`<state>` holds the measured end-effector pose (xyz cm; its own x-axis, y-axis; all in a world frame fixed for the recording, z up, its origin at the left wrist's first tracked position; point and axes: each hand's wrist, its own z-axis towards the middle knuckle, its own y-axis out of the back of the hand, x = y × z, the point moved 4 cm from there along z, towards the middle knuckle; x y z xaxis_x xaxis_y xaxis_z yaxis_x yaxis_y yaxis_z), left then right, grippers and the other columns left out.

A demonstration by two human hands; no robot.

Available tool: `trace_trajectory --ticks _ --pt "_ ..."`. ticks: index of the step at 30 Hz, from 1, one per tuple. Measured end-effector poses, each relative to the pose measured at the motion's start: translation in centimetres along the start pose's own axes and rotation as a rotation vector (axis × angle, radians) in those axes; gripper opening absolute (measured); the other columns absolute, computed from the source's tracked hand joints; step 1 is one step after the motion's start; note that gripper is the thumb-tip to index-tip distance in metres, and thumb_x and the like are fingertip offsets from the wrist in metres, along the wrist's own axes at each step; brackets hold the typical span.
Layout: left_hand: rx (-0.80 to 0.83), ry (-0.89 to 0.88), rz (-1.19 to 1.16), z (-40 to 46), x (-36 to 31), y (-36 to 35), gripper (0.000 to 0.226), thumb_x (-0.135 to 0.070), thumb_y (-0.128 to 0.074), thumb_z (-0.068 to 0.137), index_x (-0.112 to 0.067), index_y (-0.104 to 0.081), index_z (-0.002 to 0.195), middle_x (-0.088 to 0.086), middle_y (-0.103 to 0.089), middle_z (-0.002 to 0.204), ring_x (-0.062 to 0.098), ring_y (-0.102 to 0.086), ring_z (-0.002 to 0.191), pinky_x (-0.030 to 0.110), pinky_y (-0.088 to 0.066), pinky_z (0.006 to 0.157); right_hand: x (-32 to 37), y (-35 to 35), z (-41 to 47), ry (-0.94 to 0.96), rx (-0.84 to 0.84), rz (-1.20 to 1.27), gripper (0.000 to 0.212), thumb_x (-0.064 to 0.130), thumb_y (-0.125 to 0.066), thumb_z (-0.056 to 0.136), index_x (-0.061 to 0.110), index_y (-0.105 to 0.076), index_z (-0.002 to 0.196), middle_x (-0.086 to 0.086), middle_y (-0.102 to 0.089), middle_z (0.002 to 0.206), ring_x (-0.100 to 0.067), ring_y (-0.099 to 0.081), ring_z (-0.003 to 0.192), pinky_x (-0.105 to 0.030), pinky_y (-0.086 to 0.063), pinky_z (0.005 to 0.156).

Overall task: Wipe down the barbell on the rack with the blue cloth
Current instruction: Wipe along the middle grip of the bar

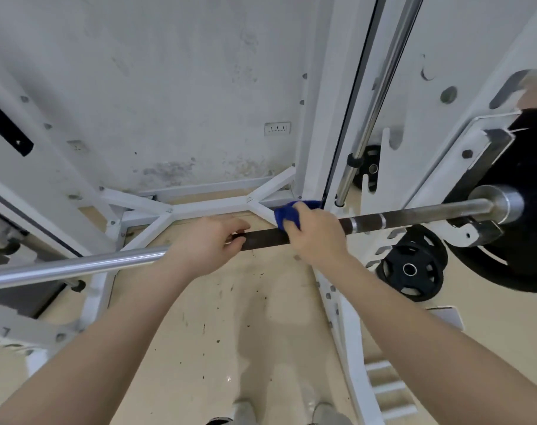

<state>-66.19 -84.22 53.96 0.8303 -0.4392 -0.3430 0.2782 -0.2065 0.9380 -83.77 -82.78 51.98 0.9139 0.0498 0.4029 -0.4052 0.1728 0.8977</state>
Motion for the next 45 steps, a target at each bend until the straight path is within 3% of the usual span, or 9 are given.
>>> trace_trajectory --ticks 4,8,14,17,22,27,32,39,45 --pt "-0.020 -0.020 -0.080 -0.6 1.5 1.5 0.030 -0.005 -0.046 0.081 -0.014 -0.060 0.106 0.006 -0.068 0.102 0.026 -0.060 0.091 0.033 -0.047 0.077 5.4 -2.1 -0.5 -0.004 0.094 0.478 0.020 0.025 -0.049 0.094 0.018 -0.057 0.111 -0.001 -0.067 0.091 -0.018 -0.061 0.084 -0.033 -0.049 0.076" --pt "-0.049 -0.111 -0.133 -1.8 2.3 2.4 0.042 -0.019 -0.043 0.078 -0.014 -0.059 0.117 0.004 -0.065 0.112 0.022 -0.057 0.102 0.027 -0.042 0.085 5.3 1.4 -1.7 -0.225 -0.082 1.053 0.018 0.015 -0.053 0.093 0.021 -0.058 0.077 0.004 -0.060 0.069 -0.012 -0.056 0.068 -0.025 -0.044 0.066" --pt "-0.045 -0.136 -0.032 -1.9 1.5 0.8 0.037 -0.030 -0.046 0.093 -0.021 -0.050 0.128 -0.001 -0.058 0.127 0.021 -0.051 0.114 0.031 -0.040 0.090 3.3 -2.3 -6.5 -0.690 0.651 0.955 0.017 0.027 -0.059 0.089 0.013 -0.061 0.079 -0.004 -0.065 0.074 -0.018 -0.059 0.070 -0.030 -0.047 0.070" --pt "-0.006 -0.175 0.003 -1.5 1.4 0.1 0.032 -0.026 -0.048 0.093 -0.022 -0.055 0.124 0.002 -0.061 0.116 0.022 -0.053 0.106 0.035 -0.045 0.088 1.3 -7.3 -8.4 -1.096 0.393 1.341 0.033 0.035 -0.054 0.092 0.010 -0.057 0.114 -0.011 -0.067 0.100 -0.025 -0.062 0.087 -0.036 -0.051 0.075" --pt "-0.040 -0.156 -0.013 -1.1 1.6 -0.3 0.024 -0.021 -0.050 0.090 -0.022 -0.064 0.109 0.006 -0.063 0.096 0.027 -0.056 0.093 0.040 -0.047 0.077 5.2 -9.3 -4.8 -0.900 0.110 2.147 0.049 0.028 -0.057 0.084 0.001 -0.052 0.125 -0.023 -0.063 0.115 -0.015 -0.057 0.077 -0.036 -0.049 0.093" --pt "-0.027 -0.105 0.042 -0.6 1.2 -0.4 0.021 -0.019 -0.047 0.092 -0.016 -0.063 0.104 0.006 -0.061 0.100 0.028 -0.056 0.093 0.044 -0.047 0.079 7.8 -10.7 -4.0 -0.918 -0.002 2.079 0.033 0.035 -0.037 0.097 0.016 -0.063 0.093 -0.007 -0.070 0.075 -0.022 -0.063 0.072 -0.030 -0.055 0.060" --pt "-0.066 -0.090 0.001 -1.0 1.1 -0.5 0.026 -0.017 -0.050 0.090 -0.023 -0.062 0.113 0.004 -0.062 0.101 0.027 -0.056 0.095 0.041 -0.049 0.077 0.0 -6.8 -3.6 -0.944 -0.473 2.111 0.029 0.023 -0.026 0.100 0.016 -0.053 0.100 -0.011 -0.062 0.089 -0.028 -0.058 0.082 -0.039 -0.053 0.067" --pt "-0.058 -0.075 0.012 -1.1 1.0 -0.4 0.028 -0.016 -0.049 0.089 -0.020 -0.062 0.114 0.006 -0.062 0.110 0.031 -0.055 0.101 0.043 -0.047 0.081 7.4 -9.6 -3.5 -1.131 -0.165 2.196 0.030 0.025 -0.031 0.099 0.008 -0.053 0.089 -0.012 -0.056 0.091 -0.027 -0.054 0.081 -0.036 -0.047 0.076" --pt "-0.110 -0.055 -0.003 -1.4 0.7 -0.5 0.027 -0.016 -0.050 0.090 -0.021 -0.064 0.112 0.006 -0.062 0.103 0.031 -0.055 0.095 0.041 -0.048 0.076 0.7 -4.4 -3.8 -1.115 -0.494 2.227 0.031 0.027 -0.031 0.099 0.011 -0.051 0.115 -0.013 -0.058 0.116 -0.030 -0.052 0.118 -0.044 -0.043 0.096"
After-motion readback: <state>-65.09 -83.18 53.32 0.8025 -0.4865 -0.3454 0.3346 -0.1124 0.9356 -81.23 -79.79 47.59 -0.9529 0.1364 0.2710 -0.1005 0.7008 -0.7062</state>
